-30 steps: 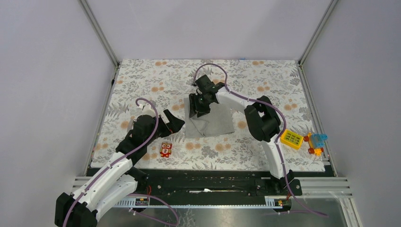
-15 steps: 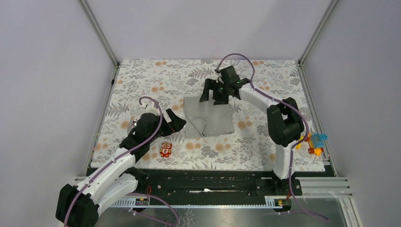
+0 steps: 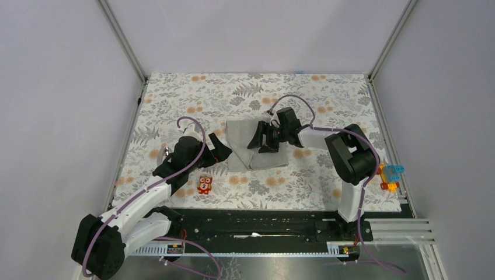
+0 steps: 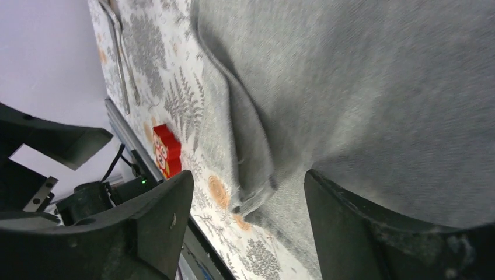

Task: Fold the napkin into a case and place the utensils inside
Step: Smooth out the square-folded napkin at the center of the board.

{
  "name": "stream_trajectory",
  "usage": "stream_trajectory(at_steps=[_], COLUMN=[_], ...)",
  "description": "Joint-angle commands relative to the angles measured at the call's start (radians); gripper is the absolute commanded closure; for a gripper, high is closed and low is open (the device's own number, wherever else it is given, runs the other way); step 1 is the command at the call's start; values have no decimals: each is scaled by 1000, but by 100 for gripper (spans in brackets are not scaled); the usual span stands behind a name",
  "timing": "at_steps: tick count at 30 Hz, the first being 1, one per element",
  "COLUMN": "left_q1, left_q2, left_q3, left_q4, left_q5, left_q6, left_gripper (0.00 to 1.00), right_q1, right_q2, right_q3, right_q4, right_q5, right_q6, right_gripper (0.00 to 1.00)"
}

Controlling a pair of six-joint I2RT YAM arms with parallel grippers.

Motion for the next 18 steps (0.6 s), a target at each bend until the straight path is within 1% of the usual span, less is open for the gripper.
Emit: stream_trajectory(at_steps=[1, 3, 6, 8, 9, 11, 14, 16, 18], left_q1=[5, 6, 7, 8, 7, 8, 16, 18, 19], left_q2=[-12, -23, -36, -47, -52, -59, -54, -40, -8], left_q3=[67, 70, 77, 78, 78, 79, 85, 89, 93], left_q4=[22, 13, -10, -24, -30, -39, -49, -41, -25], left_q5=[-14, -26, -42, -54, -57, -86, -91, -82, -55], left_q6=[22, 25, 30, 33, 35, 37, 40, 40, 38], left_gripper=[1, 1, 1, 1, 1, 1, 1, 1, 1], right_q1=[69, 101, 145, 184, 198, 221, 218, 208, 187], right_q2=[-55, -52, -36, -39, -49, -75, -142, -182, -218], right_q3=[-53, -45, -24, -3, 4, 14, -16, -31, -50], right_q4=[160, 144, 137, 138, 141, 141, 109, 51, -22], right_q5=[-59, -28, -25, -34, -37, -46, -8, 28, 66], right_q6=[66, 57, 53, 53, 55, 56, 47, 16, -4], right_gripper=[28, 33, 37, 38, 37, 32, 20, 15, 14])
